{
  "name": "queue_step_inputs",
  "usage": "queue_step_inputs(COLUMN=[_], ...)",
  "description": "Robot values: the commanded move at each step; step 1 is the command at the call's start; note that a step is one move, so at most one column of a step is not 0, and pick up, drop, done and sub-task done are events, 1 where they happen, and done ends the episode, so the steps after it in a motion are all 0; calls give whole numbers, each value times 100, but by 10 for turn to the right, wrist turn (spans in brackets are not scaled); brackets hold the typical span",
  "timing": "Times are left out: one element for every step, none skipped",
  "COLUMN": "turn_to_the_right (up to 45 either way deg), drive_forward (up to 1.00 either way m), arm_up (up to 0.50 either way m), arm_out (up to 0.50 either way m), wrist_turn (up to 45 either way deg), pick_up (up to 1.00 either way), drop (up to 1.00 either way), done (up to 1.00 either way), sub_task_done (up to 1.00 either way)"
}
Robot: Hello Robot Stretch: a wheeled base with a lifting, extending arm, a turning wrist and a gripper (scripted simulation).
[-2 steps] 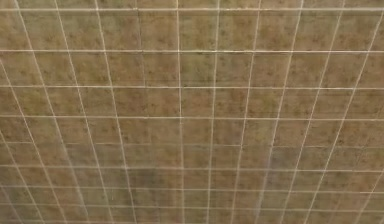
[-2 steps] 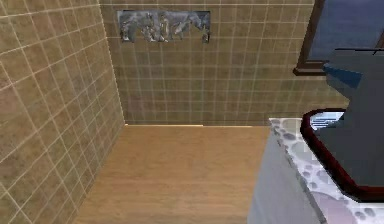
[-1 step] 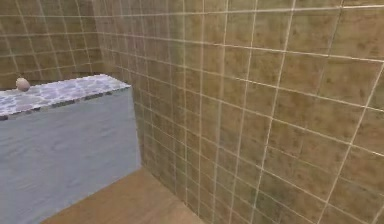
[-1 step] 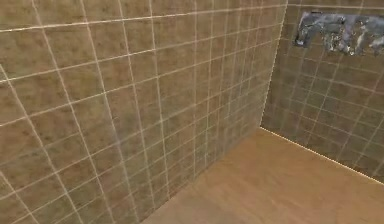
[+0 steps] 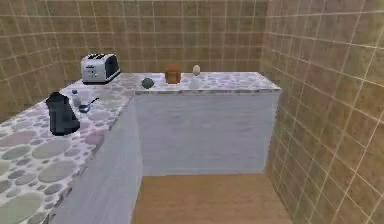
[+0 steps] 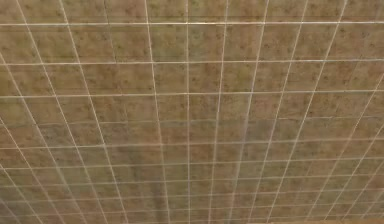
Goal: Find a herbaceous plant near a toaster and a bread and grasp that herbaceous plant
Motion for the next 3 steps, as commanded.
queue_step_inputs(turn_to_the_right=[0,0,-450], drive_forward=[85,30,0], arm_up=[0,0,0], arm_out=[0,0,0], wrist_turn=[0,0,0], pick_up=[0,0,0], drop=[0,0,0], done=[0,0,0], sub_task_done=[0,0,0])
